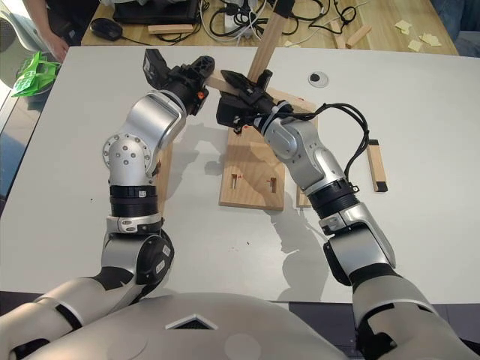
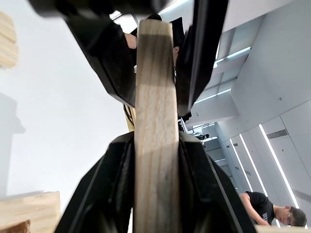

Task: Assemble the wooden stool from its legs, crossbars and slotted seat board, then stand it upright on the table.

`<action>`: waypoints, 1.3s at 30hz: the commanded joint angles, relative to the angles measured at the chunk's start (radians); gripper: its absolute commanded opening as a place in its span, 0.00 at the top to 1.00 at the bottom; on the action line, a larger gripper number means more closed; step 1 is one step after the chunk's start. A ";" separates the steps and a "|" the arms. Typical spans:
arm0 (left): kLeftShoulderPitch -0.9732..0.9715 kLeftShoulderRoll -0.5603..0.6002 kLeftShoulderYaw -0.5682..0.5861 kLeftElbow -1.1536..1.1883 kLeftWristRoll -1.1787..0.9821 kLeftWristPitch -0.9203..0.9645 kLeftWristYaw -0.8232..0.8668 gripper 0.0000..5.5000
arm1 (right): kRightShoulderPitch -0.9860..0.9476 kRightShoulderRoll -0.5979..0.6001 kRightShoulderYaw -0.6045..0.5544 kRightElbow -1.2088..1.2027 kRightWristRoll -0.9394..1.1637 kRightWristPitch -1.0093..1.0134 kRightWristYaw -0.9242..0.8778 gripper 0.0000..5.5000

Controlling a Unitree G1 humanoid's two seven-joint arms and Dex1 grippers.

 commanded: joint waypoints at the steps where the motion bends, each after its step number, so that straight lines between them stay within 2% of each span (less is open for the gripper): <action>1: -0.083 -0.191 -0.022 -0.015 -0.018 -0.031 0.060 0.73 | -0.047 0.012 0.037 0.057 -0.059 -0.051 -0.042 0.82; 11: -0.085 -0.164 -0.031 -0.005 -0.005 -0.128 0.103 0.77 | -0.096 0.066 0.094 0.189 -0.070 -0.087 -0.071 0.82; 12: -0.087 -0.164 -0.031 -0.005 -0.008 -0.135 0.102 0.77 | -0.094 0.067 0.098 0.190 -0.064 -0.089 -0.062 0.75; 16: -0.101 -0.160 -0.019 0.002 -0.016 -0.173 0.087 0.81 | -0.072 0.058 0.112 0.171 -0.037 -0.115 -0.011 0.61; 20: -0.119 -0.140 -0.006 0.009 -0.006 -0.207 0.062 0.81 | -0.006 0.013 0.098 0.054 0.073 -0.156 0.135 0.49; 22: -0.125 -0.119 -0.004 0.013 0.006 -0.217 0.046 0.81 | 0.047 -0.031 0.085 -0.064 0.189 -0.146 0.267 0.44; 24: -0.128 -0.091 -0.001 0.012 0.024 -0.224 0.022 0.81 | 0.118 -0.102 0.058 -0.240 0.336 -0.037 0.450 0.37; 26: -0.128 -0.045 -0.007 0.010 0.066 -0.225 -0.018 0.81 | 0.199 -0.227 0.017 -0.431 0.483 0.128 0.642 0.33; 29: -0.121 0.038 -0.012 -0.008 0.142 -0.211 -0.087 0.81 | 0.269 -0.390 -0.048 -0.594 0.622 0.313 0.828 0.41; 33: -0.090 0.117 -0.015 -0.066 0.228 -0.161 -0.166 0.81 | 0.329 -0.541 -0.124 -0.689 0.691 0.448 0.945 0.52; 39: 0.010 0.141 0.012 -0.209 0.251 -0.074 -0.178 0.81 | 0.411 -0.695 -0.107 -0.626 0.561 0.413 1.013 0.71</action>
